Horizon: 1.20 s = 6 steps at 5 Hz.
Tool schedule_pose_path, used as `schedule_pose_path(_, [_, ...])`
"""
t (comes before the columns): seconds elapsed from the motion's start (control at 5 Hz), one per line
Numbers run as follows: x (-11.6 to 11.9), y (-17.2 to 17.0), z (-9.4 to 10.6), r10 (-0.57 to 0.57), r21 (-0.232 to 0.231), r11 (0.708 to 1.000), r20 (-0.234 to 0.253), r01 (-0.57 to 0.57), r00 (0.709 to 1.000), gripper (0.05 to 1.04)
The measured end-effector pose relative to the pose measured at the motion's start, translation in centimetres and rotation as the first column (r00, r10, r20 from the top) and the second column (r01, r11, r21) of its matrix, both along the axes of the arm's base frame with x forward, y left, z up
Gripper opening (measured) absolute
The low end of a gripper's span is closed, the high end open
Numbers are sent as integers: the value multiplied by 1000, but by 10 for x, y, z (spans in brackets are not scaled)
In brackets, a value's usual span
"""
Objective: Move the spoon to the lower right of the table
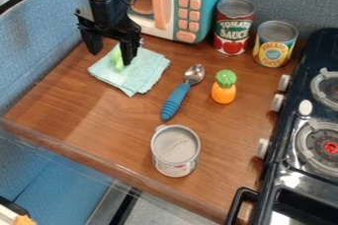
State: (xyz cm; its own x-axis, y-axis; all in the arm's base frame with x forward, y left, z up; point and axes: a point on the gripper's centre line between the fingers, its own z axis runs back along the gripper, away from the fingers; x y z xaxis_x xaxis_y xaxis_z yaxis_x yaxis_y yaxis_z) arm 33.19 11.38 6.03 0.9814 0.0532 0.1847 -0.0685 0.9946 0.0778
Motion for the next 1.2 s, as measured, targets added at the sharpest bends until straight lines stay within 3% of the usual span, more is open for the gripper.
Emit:
schedule_pose_path(0.2, [-3, -4, -15, 4, -20, 1000, -38, -4, 999, 1000])
schedule_pose_path(0.6, [10, -52, -19, -69, -79, 995, -5, 68, 998, 999])
schedule_pose_path(0.8, [16, -76, -36, -92, -100, 991, -36, 88, 995, 999])
schedule_pose_path(1.0, [16, -84, -63, -79, -112, 992, -109, 66, 991, 999])
schedule_pose_path(1.2, [16, -96, -73, -96, -122, 989, -140, 79, 986, 999])
